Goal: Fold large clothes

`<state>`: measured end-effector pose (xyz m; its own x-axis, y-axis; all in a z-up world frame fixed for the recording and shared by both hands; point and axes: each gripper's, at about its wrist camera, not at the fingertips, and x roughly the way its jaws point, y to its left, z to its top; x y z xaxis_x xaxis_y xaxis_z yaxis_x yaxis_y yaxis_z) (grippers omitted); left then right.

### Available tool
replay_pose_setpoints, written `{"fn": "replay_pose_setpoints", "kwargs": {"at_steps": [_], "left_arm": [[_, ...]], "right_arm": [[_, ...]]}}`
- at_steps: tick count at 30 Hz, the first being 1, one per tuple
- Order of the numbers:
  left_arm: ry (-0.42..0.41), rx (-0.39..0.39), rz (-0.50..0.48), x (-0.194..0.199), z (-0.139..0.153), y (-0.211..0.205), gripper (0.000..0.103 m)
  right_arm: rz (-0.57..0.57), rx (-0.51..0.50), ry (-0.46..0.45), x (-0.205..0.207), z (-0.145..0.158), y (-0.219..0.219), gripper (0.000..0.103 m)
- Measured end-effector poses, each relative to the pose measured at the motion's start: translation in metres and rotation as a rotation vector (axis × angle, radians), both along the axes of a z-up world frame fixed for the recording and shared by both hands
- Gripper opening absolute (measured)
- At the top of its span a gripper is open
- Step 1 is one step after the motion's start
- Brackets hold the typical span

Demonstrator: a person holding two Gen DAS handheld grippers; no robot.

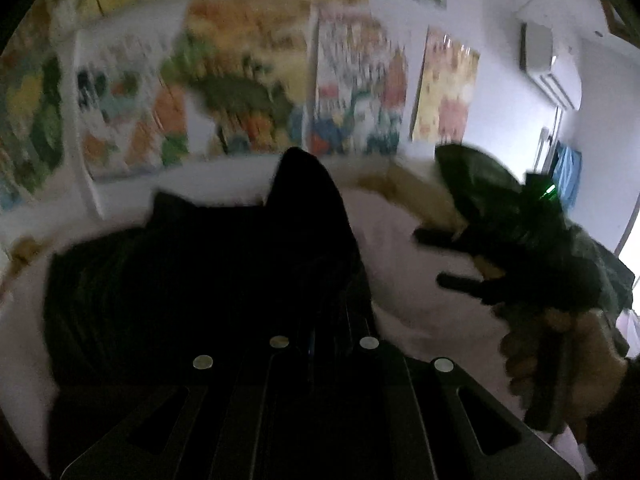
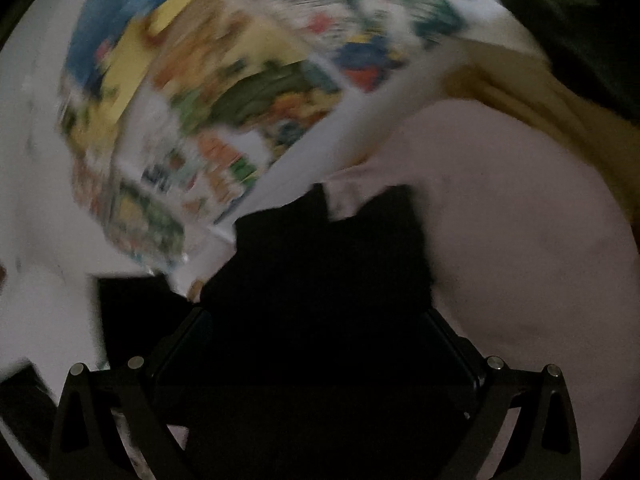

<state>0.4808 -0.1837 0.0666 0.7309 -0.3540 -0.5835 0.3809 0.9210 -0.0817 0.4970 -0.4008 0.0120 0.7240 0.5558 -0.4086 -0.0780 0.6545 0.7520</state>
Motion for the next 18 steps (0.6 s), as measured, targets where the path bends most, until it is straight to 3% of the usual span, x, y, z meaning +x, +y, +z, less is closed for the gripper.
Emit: {"fn": "replay_pose_setpoints", "kwargs": {"at_steps": [4,8,11,13,14,16,18], "left_arm": [[0.123,-0.029,-0.029,0.022,-0.048,-0.003,0.004],[0.196,-0.068,-0.074,0.028,-0.071,0.001,0.004],[0.25,-0.127,-0.091,0.037,-0.081,0.011,0.012],[0.289,-0.162,-0.108,0.044,-0.087,0.016,0.037],[0.295,-0.178,-0.109,0.042,-0.087,0.019,0.045],[0.297,-0.221,-0.116,0.04,-0.089,0.025,0.074],[0.299,-0.257,-0.124,0.04,-0.088,0.034,0.082]], "right_arm": [[-0.007,0.073,0.026,0.004,-0.02,-0.018,0.103],[0.032,0.055,0.016,0.01,-0.027,-0.014,0.103],[0.07,0.05,0.005,0.016,-0.03,-0.003,0.103],[0.089,0.058,0.012,0.019,-0.036,0.003,0.103],[0.101,0.06,0.026,0.022,-0.039,0.008,0.103],[0.112,0.057,0.044,0.024,-0.046,0.015,0.103],[0.128,0.054,0.067,0.027,-0.054,0.022,0.103]]}}
